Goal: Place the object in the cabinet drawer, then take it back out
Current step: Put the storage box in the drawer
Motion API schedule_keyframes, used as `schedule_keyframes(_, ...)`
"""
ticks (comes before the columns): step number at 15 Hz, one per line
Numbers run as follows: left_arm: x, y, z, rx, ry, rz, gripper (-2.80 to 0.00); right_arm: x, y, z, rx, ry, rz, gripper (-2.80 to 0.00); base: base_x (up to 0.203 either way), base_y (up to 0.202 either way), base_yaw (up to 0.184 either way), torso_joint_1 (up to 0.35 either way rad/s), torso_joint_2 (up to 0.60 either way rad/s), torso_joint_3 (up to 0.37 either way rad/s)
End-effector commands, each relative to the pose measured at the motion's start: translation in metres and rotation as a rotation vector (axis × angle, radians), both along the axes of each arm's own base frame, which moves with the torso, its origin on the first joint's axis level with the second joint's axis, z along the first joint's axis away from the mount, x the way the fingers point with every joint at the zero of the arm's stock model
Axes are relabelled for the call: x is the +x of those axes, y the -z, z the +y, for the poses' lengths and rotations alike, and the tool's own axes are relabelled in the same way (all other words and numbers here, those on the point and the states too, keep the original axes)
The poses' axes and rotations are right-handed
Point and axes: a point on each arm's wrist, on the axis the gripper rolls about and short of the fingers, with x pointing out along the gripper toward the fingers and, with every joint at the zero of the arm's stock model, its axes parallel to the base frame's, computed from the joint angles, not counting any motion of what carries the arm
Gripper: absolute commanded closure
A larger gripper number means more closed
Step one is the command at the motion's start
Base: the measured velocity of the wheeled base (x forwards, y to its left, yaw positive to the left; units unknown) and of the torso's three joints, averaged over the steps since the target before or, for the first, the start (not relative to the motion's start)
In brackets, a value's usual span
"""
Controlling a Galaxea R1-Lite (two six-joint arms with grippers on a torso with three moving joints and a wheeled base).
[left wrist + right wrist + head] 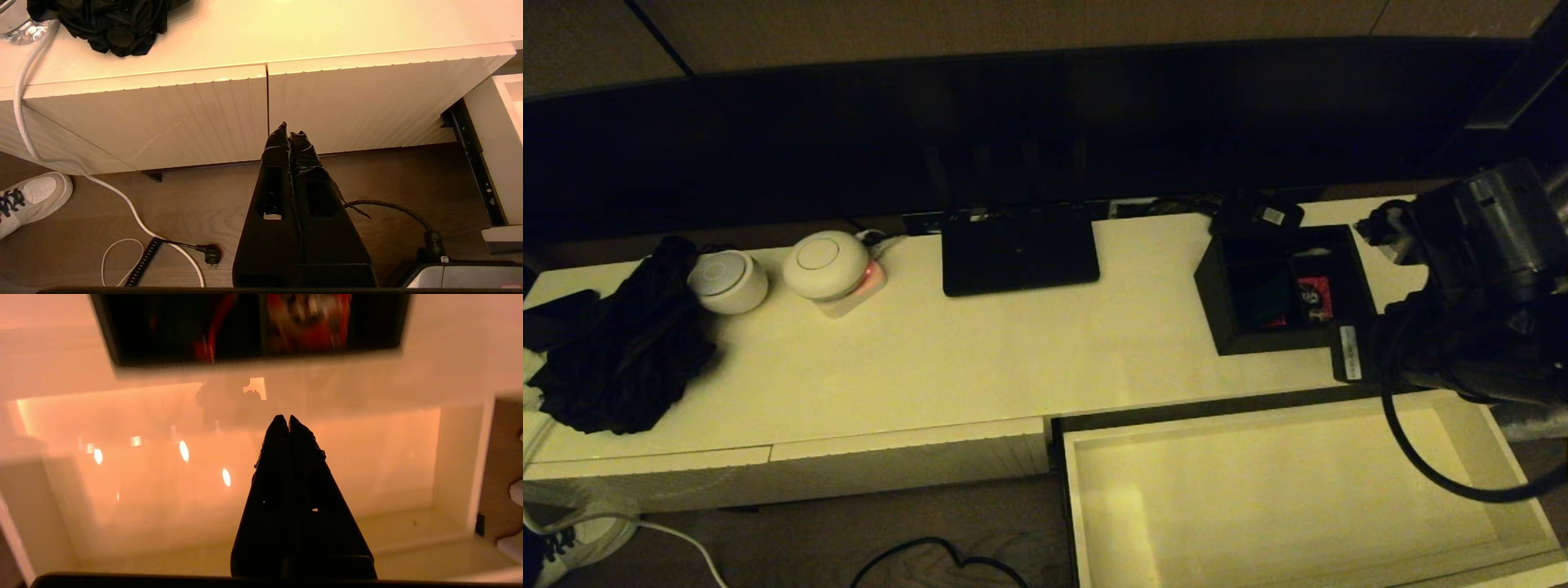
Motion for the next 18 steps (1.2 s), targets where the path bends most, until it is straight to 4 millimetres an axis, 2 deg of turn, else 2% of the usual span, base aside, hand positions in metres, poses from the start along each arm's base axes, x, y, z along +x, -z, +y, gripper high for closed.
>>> schedule_keyframes(1, 0.0, 0.001, 0.0, 0.0, 0.0, 0.003, 0.0, 0.025, 0.006, 0.007, -0.016, 0.019, 0.022, 0.0, 0.0, 0.0, 0.0, 0.0, 0.0, 0.0)
schedule_keyframes(2, 0.0, 0.001, 0.0, 0.0, -0.001, 0.003, 0.0, 0.025, 0.002, 0.007, -0.005, 0.022, 0.008, 0.0, 0.0, 0.0, 0.0, 0.0, 0.0, 0.0)
schedule_keyframes(3, 0.0, 0.001, 0.0, 0.0, -0.001, 0.003, 0.0, 0.023, -0.001, 0.006, -0.001, 0.02, -0.003, -2.8, 0.0, 0.0, 0.0, 0.0, 0.0, 0.0)
schedule_keyframes(8, 0.0, 0.001, 0.0, 0.0, 0.0, 0.003, 0.0, 0.017, -0.019, 0.001, 0.048, 0.03, -0.052, -2.8, 0.0, 0.0, 0.0, 0.0, 0.0, 0.0)
schedule_keyframes(11, 0.0, 0.001, 0.0, 0.0, -0.001, 0.003, 0.0, 0.033, -0.02, -0.005, 0.092, 0.078, -0.04, -2.8, 0.0, 0.0, 0.0, 0.0, 0.0, 0.0)
schedule_keyframes(14, 0.0, 0.001, 0.0, 0.0, 0.0, 0.003, 0.0, 0.053, -0.011, -0.012, 0.133, 0.108, 0.031, -2.8, 0.0, 0.0, 0.0, 0.0, 0.0, 0.0)
schedule_keyframes(18, 0.0, 0.001, 0.0, 0.0, -0.001, 0.003, 0.0, 0.073, -0.016, -0.019, 0.194, 0.113, 0.107, -2.8, 0.0, 0.0, 0.0, 0.0, 0.0, 0.0)
